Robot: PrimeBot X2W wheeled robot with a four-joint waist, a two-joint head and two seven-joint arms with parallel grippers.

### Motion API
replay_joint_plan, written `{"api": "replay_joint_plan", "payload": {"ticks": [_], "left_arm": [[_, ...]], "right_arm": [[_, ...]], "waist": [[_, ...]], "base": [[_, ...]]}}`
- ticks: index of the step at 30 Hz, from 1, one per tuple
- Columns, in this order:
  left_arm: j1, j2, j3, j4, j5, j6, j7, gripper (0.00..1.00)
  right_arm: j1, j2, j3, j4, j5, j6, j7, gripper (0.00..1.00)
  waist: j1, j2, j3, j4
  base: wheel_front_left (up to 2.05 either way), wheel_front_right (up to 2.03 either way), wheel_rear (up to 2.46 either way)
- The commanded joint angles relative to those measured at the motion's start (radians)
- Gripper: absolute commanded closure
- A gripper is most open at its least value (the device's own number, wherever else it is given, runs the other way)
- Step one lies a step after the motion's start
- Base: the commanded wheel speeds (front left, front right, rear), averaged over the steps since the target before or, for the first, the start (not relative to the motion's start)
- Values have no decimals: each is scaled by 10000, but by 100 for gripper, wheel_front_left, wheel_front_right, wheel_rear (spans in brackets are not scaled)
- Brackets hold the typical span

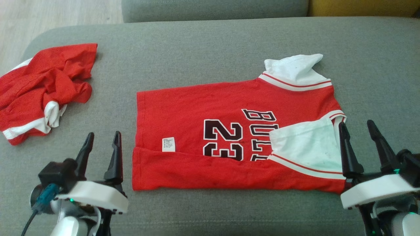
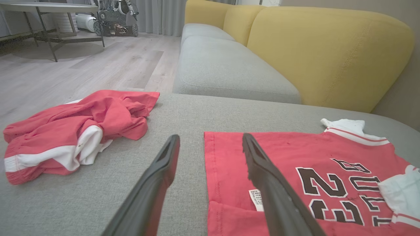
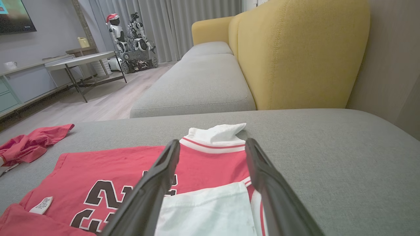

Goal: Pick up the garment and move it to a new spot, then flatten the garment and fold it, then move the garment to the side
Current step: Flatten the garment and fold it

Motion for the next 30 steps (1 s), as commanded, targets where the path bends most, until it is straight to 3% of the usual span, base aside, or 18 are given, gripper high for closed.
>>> {"api": "replay_joint_plan", "payload": {"ticks": [1,7,12,19,28,30], "left_arm": [[-441,228,305,-258,24,-59,-13,0],[-1543,171,-5,7,10,-418,149,0],[-3375,-146,-257,1138,-226,-898,393,0],[-6114,-562,-236,5104,-832,-1660,649,0],[-7394,-770,-262,8696,-1351,-2295,530,0],[-7571,-814,-328,9102,-1400,-2388,356,77]], "right_arm": [[-502,-200,199,-344,59,-9,-21,0],[-686,-180,195,-465,65,-9,27,0],[-1049,-152,242,-599,26,-9,21,0],[-1727,-100,485,-413,9,-9,-117,0],[-2002,-50,547,-72,57,-9,-286,0],[-2022,-44,492,-27,73,-9,-301,0]], "waist": [[0,0,42,6],[0,0,489,47],[0,0,1212,-21],[0,0,2227,-354],[0,0,2481,-566],[0,0,2474,-557]], "base": [[0,0,0],[0,0,0],[0,0,0],[0,0,0],[0,0,0],[0,0,0]]}}
